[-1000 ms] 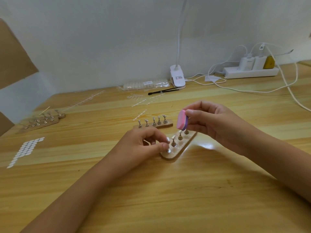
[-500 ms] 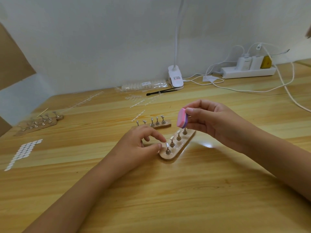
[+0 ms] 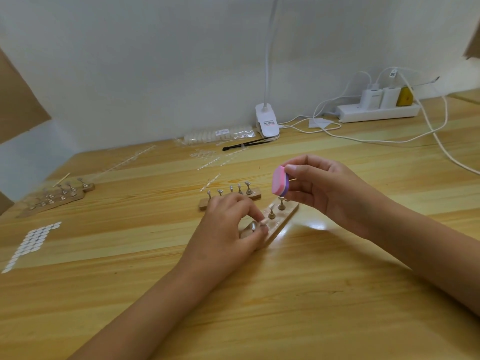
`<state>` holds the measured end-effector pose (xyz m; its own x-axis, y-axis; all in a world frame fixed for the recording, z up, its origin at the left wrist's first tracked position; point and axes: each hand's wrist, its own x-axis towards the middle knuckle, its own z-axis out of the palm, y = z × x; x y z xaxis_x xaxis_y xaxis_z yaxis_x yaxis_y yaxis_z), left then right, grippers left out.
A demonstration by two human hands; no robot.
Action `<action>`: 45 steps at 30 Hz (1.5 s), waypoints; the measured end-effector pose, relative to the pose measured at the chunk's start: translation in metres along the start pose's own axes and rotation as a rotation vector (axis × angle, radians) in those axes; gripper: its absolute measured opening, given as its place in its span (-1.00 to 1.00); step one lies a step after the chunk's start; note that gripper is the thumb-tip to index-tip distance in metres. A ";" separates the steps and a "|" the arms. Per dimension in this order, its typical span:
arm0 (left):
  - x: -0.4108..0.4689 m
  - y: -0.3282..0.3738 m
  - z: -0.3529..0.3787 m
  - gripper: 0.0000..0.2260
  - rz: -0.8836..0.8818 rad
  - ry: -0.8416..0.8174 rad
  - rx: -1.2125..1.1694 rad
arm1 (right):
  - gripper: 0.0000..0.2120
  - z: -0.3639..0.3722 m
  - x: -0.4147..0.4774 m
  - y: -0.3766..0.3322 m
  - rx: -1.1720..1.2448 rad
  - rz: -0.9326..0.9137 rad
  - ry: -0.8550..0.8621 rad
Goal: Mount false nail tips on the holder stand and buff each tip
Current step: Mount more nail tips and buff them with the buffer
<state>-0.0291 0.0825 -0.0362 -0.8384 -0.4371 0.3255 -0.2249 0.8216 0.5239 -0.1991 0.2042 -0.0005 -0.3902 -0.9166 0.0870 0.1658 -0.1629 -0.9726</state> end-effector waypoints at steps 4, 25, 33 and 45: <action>-0.003 0.002 -0.001 -0.91 0.141 0.089 0.084 | -0.76 0.000 0.000 -0.002 0.074 -0.005 0.021; -0.001 0.005 -0.018 -0.86 -0.135 0.094 -0.753 | -0.79 0.002 -0.003 -0.002 -0.031 0.110 -0.158; -0.003 0.009 -0.016 -0.97 -0.078 0.082 -0.736 | -0.79 0.004 -0.003 -0.001 -0.043 0.047 -0.141; -0.005 0.005 -0.015 -0.94 -0.048 0.117 -0.653 | -0.81 0.011 -0.005 0.007 -0.103 0.094 -0.229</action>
<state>-0.0183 0.0829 -0.0232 -0.7673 -0.5345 0.3542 0.1177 0.4255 0.8973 -0.1861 0.2037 -0.0055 -0.1601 -0.9866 0.0303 0.0943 -0.0458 -0.9945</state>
